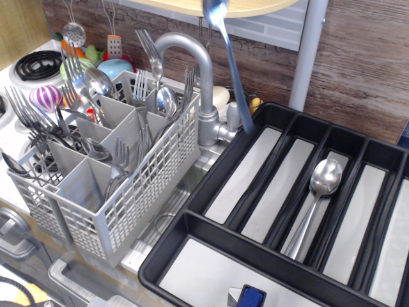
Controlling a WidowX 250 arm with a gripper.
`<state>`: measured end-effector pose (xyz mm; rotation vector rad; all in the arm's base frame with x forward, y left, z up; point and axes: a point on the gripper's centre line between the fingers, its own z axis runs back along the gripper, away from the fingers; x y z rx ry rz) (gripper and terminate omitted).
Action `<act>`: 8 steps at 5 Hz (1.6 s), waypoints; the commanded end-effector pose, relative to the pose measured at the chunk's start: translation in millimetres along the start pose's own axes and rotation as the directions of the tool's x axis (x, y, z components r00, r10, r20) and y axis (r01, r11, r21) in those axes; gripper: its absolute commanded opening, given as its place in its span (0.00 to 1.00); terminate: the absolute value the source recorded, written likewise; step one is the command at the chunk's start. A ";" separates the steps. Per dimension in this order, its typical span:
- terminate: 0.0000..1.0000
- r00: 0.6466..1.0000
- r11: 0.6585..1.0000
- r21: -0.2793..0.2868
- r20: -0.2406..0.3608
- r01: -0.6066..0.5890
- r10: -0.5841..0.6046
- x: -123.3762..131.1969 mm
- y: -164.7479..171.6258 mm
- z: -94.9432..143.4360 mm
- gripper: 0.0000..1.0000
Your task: Put big spoon from basket to tray
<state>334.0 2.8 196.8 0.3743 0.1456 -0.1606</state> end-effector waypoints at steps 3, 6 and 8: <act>0.00 0.992 0.988 -0.091 0.026 -0.121 0.124 6.8 -57.7 -19.8 0.00; 0.00 0.994 0.994 -0.063 -0.058 -0.092 0.088 0.8 -92.3 -66.6 0.00; 1.00 0.996 0.993 -0.085 -0.033 -0.087 0.085 -1.8 -100.6 -77.7 0.00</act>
